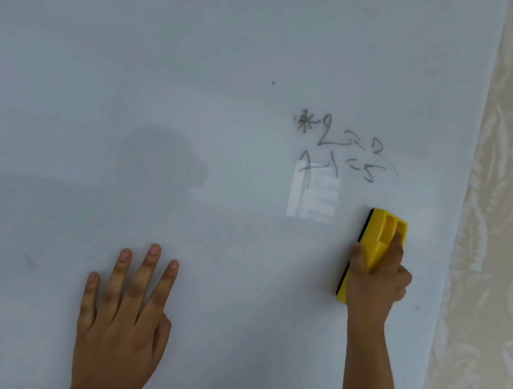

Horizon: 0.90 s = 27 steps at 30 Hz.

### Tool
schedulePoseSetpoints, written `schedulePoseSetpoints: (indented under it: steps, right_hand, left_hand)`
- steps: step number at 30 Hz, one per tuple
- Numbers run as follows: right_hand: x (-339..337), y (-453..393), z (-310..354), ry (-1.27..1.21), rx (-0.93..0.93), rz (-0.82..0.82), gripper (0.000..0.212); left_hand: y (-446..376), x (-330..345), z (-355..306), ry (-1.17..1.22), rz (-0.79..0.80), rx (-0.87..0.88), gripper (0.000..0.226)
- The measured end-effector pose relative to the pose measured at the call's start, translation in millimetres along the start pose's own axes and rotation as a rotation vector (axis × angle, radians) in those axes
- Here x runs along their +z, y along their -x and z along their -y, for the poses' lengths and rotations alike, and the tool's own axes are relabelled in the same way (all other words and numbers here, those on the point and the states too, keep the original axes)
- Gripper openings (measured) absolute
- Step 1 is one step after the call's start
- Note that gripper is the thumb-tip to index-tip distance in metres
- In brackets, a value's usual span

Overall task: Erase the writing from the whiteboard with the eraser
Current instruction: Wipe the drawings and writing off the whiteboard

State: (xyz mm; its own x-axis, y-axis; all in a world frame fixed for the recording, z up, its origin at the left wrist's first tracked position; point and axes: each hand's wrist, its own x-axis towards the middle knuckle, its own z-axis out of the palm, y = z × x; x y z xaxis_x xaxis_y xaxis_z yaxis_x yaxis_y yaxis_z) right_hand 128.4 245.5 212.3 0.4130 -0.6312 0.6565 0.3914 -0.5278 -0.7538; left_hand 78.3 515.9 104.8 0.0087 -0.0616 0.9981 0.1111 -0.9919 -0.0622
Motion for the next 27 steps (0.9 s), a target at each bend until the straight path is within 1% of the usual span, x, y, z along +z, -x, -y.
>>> schedulePoseSetpoints:
  steps: [1, 2, 3, 5, 6, 7, 9, 10, 11, 12, 13, 15, 18, 19, 20, 21, 22, 25, 26, 27]
  right_hand:
    - [4.8, -2.3, 16.0, -0.037, -0.028, 0.000, 0.069]
    - [9.7, 3.4, 30.0, -0.043, -0.106, 0.008, 0.069]
    - [14.4, 16.0, 38.0, -0.032, -0.226, 0.022, 0.070]
    - [15.7, 41.0, 35.4, -0.040, -0.430, 0.067, 0.070]
    - [12.7, 42.5, 27.7, -0.038, -0.453, 0.048, 0.070]
    - [9.0, 33.8, 20.7, -0.051, -0.369, 0.024, 0.070]
    - [3.4, -3.3, 17.2, -0.150, -0.050, -0.075, 0.071]
    - [3.1, -22.4, 22.2, -0.185, 0.076, -0.130, 0.071]
    - [6.0, -36.6, 31.3, -0.187, 0.125, -0.168, 0.070]
    - [11.2, -42.3, 44.4, -0.163, 0.100, -0.188, 0.068]
    - [17.5, -41.1, 59.3, -0.145, 0.016, -0.189, 0.065]
    - [29.9, -19.6, 82.7, -0.141, -0.225, -0.141, 0.061]
    - [36.7, 36.4, 77.3, -0.077, -0.555, -0.035, 0.056]
    - [33.9, 47.3, 66.1, -0.039, -0.622, -0.020, 0.054]
    - [28.9, 48.7, 54.3, -0.019, -0.635, -0.017, 0.053]
    - [23.1, 40.8, 45.0, -0.024, -0.587, -0.027, 0.053]
    - [18.9, 25.1, 41.1, -0.042, -0.489, -0.050, 0.055]
    - [13.1, -33.0, 55.3, -0.127, -0.139, -0.140, 0.057]
    - [15.1, -44.7, 68.2, -0.143, -0.080, -0.163, 0.057]
    - [19.5, -48.8, 82.3, -0.148, -0.074, -0.170, 0.057]
  left_hand:
    - [-0.7, -0.2, -0.4, 0.000, -0.004, 0.001, 0.055]
    - [-1.4, -0.7, -0.5, 0.002, -0.007, 0.003, 0.054]
    - [-2.1, -0.8, -0.3, 0.004, -0.010, 0.005, 0.053]
    - [-1.6, -0.2, 0.0, 0.001, -0.023, 0.001, 0.051]
    - [-1.5, 0.5, 0.0, -0.001, -0.041, 0.002, 0.051]
    - [-1.2, 1.2, -0.4, -0.007, -0.059, 0.004, 0.051]
    - [-1.2, 3.3, -1.1, -0.025, -0.086, 0.010, 0.053]
    - [-1.3, 4.1, -1.1, -0.033, -0.092, 0.013, 0.054]
    - [-1.8, 4.7, -1.3, -0.038, -0.098, 0.011, 0.055]
    - [-2.0, 5.1, -1.5, -0.038, -0.104, 0.008, 0.055]
    - [-2.8, 5.7, -2.2, -0.039, -0.112, 0.005, 0.054]
    - [-4.1, 5.7, -2.0, -0.045, -0.118, 0.004, 0.054]
    - [-5.0, 6.9, -1.1, -0.038, -0.105, 0.007, 0.053]
    - [-5.6, 8.0, -1.2, -0.032, -0.112, 0.005, 0.052]
    - [-6.5, 9.7, -1.6, -0.025, -0.128, 0.003, 0.051]
    - [-7.4, 11.0, -2.7, -0.013, -0.146, -0.001, 0.050]
    - [-9.6, 11.6, -3.3, 0.000, -0.161, -0.007, 0.049]
    - [-13.5, 11.3, -5.6, 0.022, -0.170, -0.019, 0.049]
    - [-13.6, 10.4, -5.3, 0.026, -0.163, -0.015, 0.049]
    - [-13.3, 10.0, -4.8, 0.028, -0.158, -0.012, 0.049]
